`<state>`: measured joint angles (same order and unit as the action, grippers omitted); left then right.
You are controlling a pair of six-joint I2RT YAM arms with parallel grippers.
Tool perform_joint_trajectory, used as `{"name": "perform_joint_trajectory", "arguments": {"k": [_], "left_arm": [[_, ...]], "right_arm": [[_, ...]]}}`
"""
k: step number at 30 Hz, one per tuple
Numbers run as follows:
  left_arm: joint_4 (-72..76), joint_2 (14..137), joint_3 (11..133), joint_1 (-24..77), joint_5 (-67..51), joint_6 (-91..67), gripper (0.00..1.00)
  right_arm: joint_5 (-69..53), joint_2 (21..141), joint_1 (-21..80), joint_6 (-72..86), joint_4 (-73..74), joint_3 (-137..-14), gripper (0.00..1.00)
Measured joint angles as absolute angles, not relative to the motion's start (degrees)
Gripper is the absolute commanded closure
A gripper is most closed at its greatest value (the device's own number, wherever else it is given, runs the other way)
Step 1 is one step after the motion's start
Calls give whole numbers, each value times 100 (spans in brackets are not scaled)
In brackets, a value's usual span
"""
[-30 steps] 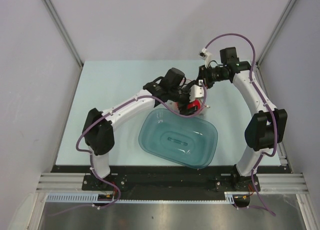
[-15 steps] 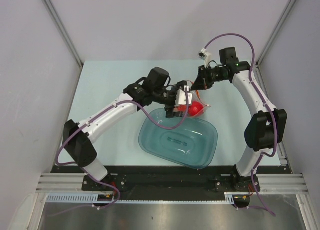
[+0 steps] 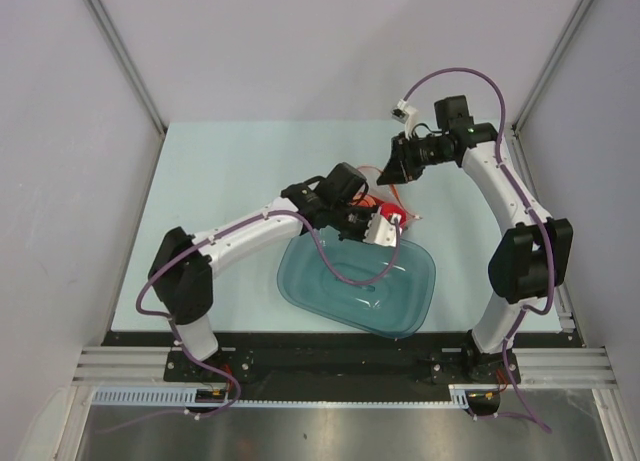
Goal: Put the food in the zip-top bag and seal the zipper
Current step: Zip the zipper food storage bag at the center of the board.
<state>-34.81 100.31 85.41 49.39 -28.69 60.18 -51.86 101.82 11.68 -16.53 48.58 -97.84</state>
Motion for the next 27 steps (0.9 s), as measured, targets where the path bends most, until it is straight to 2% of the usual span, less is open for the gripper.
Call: {"name": "perform_joint_trajectory", "arguments": {"k": [1,3,4,5,15,21,27], "left_arm": [[-3347,10031,8486,4934,-2755,5957,100],[-3122,10031,8429,4904,-2606,5835,100],[-2978,10029,8394,4880,-2571,5747,100],[-2836,10014,8337,4851,-2567,5669,100],[-2318,9845,7972,4425,-2661,4895,100],[-2418,10001,8512,4147,-2891,4427,100],[-2499,10165,8877,4021,-3098,4171,100]], "right_arm": [[-5196,10169,1164,-1706,4893,-9784,51],[-5201,10103,1125,-1826,4917,-9734,24],[-5210,10027,1092,-1859,4910,-9668,15],[-5199,9907,1041,-1909,4899,-9550,1],[-5192,8018,-43,-2718,4584,-8377,0],[-5382,7461,-379,-3756,4554,-7911,1],[-5621,6831,-471,-4298,3809,-6169,10]]}}
